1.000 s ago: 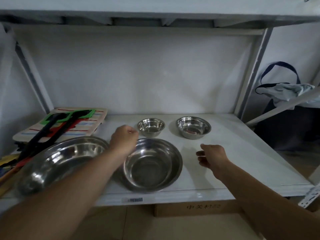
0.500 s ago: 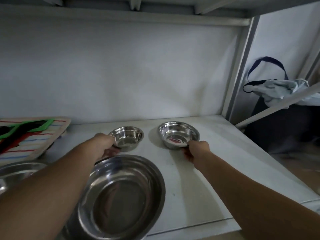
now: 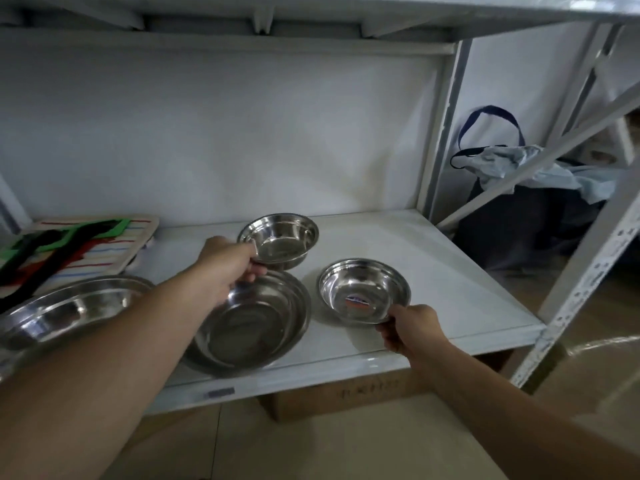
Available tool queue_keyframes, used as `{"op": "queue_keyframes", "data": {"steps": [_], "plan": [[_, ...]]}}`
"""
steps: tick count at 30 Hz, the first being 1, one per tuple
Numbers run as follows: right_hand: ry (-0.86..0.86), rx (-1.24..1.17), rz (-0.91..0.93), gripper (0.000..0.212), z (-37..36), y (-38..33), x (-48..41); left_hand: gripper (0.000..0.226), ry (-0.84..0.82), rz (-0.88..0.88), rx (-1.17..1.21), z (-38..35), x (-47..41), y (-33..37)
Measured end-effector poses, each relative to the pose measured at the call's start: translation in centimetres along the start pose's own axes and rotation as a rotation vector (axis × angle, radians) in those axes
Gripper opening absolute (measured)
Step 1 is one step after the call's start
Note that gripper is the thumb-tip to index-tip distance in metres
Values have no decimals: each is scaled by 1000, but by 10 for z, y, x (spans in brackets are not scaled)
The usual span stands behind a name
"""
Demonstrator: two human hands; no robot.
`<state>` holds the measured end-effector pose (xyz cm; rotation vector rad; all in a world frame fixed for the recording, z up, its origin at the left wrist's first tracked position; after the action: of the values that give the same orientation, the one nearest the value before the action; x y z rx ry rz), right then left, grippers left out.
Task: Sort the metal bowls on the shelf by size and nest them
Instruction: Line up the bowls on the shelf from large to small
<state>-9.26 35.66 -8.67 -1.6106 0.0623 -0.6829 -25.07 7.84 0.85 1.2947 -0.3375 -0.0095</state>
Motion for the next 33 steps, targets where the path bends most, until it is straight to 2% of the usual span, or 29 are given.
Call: {"op": "queue_keyframes", "data": {"steps": [5,9,13,17,20,24,28,33], "plan": [[-2,-97,-35,12,-4,17,17,17,-19,3,7,-18,46,-4],[26,-190,-59,27,6,26,37,17,-55,-30,6,-55,68,7],[70,-337,-91,26,24,50,63,18,-168,-35,-6,-142,76,13],[111,-420,-113,19,46,85,71,31,-291,61,179,-245,74,-1],[161,-425,-129,21,71,96,70,40,-273,107,219,-293,77,-13],[181,-392,-107,23,94,97,64,52,-185,137,217,-321,68,-31],[196,-343,-78,25,102,94,54,48,-175,177,202,-327,54,-46],[184,-315,-80,24,97,97,49,21,-233,184,256,-328,53,-48]]}}
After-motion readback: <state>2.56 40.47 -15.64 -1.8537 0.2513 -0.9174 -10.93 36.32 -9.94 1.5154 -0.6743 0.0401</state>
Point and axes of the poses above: each hand's wrist, its own x-axis away from the middle knuckle, its own z-axis out of the back of the hand, y = z × x, the point moved 8 cm from there along -x, towards the middle knuckle, and after that the axes turned 12 degrees about -y, right-handed, at the moved point
